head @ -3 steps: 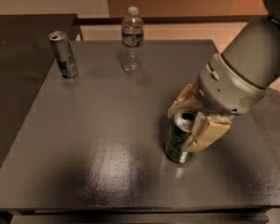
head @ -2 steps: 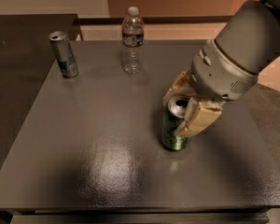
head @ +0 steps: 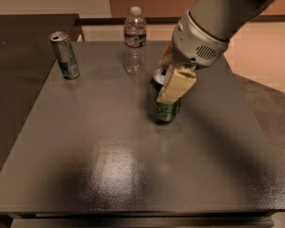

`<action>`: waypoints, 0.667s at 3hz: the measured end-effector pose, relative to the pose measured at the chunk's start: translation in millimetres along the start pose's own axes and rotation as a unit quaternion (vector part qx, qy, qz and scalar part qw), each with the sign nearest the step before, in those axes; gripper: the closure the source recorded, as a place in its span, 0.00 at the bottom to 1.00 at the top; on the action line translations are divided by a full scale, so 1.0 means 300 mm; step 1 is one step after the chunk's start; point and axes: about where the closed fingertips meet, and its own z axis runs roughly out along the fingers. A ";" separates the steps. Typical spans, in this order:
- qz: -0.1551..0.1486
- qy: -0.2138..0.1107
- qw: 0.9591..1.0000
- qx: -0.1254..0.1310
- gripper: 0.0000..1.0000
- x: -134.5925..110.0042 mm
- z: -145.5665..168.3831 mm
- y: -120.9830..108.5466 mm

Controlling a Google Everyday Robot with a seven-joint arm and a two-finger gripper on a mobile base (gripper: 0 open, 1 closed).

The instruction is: Move green can near water bottle

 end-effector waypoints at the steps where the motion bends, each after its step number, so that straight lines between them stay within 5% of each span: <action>1: 0.056 0.004 0.998 0.014 1.00 -0.026 0.031 -0.135; 2: 0.104 -0.002 0.994 0.031 1.00 -0.041 0.049 -0.264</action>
Offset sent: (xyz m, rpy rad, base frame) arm 0.1288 0.0192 0.0029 0.0573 0.0433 -0.3376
